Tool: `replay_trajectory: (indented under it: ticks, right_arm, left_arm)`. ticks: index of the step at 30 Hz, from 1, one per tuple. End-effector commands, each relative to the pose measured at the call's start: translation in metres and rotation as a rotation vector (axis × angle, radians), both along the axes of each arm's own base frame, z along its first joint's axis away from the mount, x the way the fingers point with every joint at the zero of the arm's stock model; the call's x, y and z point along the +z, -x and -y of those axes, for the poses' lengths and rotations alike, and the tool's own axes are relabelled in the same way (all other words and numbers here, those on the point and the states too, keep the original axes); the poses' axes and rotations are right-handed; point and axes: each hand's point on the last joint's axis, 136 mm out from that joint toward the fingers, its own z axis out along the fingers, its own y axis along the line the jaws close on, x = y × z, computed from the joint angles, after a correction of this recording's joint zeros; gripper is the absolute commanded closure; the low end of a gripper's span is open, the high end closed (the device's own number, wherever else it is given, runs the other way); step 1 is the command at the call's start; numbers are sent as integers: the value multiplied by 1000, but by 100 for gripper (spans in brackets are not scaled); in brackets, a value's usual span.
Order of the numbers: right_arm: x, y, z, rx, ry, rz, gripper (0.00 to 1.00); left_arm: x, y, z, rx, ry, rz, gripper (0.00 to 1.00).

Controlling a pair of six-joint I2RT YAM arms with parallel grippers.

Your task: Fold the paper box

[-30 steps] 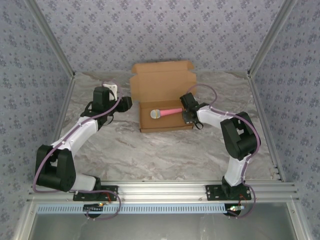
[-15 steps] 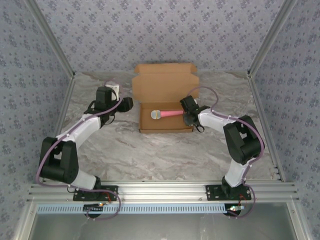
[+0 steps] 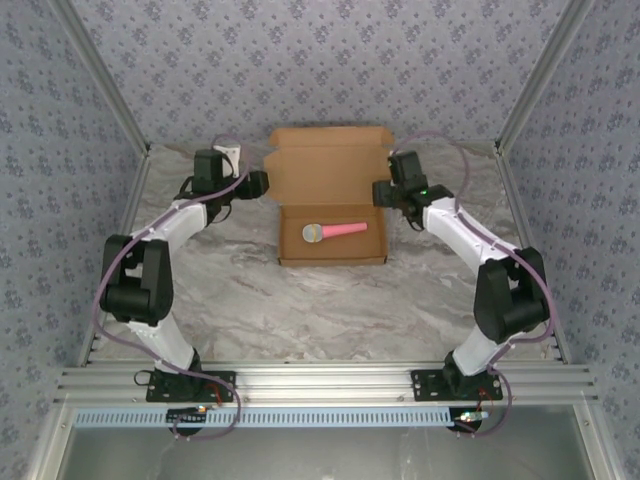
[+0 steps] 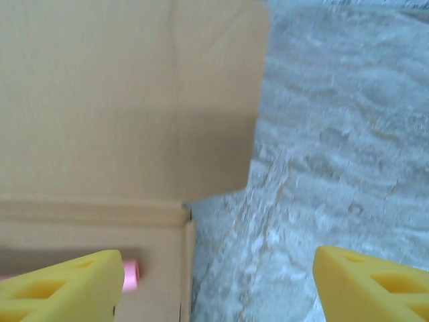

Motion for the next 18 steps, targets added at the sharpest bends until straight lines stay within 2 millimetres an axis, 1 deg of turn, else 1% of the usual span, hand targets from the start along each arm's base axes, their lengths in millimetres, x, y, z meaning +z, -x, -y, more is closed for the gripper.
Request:
replay_trajectory:
  ticks: [1,3,5,8,11,18]
  right_arm:
    - [24,-23,-1,83,-125,66,22]
    - [27,-35,-1,137,-183,84,22]
    - [27,-47,3,162,-251,82,23]
    - [24,-64,9,186,-299,91,24]
    - [20,-77,9,222,-325,94,25]
    - [6,-97,1,288,-326,89,28]
  left_arm:
    - [18,-16,14,-86,23,79,25]
    - [19,-21,18,-112,21,90,25]
    - [17,-26,21,-136,17,96,25]
    - [15,-33,27,-174,18,101,25]
    - [13,-39,33,-210,25,102,26]
    - [11,-49,41,-254,38,102,34]
